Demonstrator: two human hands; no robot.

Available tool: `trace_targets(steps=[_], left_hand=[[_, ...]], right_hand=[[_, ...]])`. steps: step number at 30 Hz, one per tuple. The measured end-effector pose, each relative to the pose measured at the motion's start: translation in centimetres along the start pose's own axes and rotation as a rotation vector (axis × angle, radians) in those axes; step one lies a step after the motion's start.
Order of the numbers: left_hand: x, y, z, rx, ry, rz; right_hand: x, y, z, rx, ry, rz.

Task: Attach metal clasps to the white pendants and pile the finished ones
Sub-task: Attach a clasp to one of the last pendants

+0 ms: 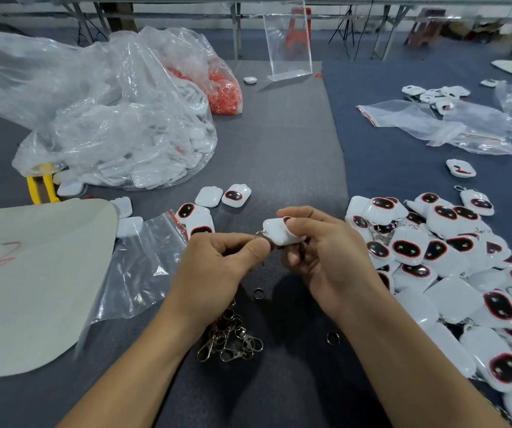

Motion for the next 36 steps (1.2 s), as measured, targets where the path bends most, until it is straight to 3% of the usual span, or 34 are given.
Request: trace_targets(steps=[7,10,13,16,18,20,23,27,29,32,36], left_hand=[[-0.1,0.4,-0.2,0.03,0.045,0.035],[-0.4,0.4,0.0,0.19,0.09,-0.278],[0.0,0.6,0.6,0.375,0.051,-0.755],[0.1,0.4,0.8,0.466,0.056,-0.917],[-0.2,0.4,0.7,0.375,0.098,-0.793],[-0.3,0.4,0.4,0.232,0.117,-0.48],[0.2,0.3,0.0,0.038,0.022,-0.079],[0.3,0.3,-0.1,-0.125,-0.172,0.279],[0.2,0.6,0.0,-0.115,-0.188,0.307],[-0.1,0.7,0.0,-0.016,-0.074,0.082],[-0.2,0.6,0.5,0.144,0.044,-0.616]], right_hand=[[0.3,0.1,0.3,-0.006,-0.023,0.012],[0.4,-0.1,0.5,-0.174,0.01,0.11],[0.6,-0.2,1.2,-0.555,-0.013,0.573],[1.1,0.4,1.5,-0.691,-0.035,0.818],[0.9,0.1,1.1,-0.573,0.003,0.608],[0.5,-0.1,0.5,-0.32,0.042,0.268],[0.3,0.1,0.2,-0.023,0.017,0.019],[0.9,0.2,0.4,0.092,-0.124,-0.179],[1.2,0.3,0.6,0.09,-0.146,-0.199],[1.1,0.5,0.5,-0.095,-0.029,-0.021],[1.4,0.5,1.6,-0.64,0.021,0.647]])
Point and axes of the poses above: each hand's wrist, its own z-axis away from the middle knuckle, its own x-axis out of the palm, y = z × x, the point moved 2 cm from there along -z, towards the middle knuckle
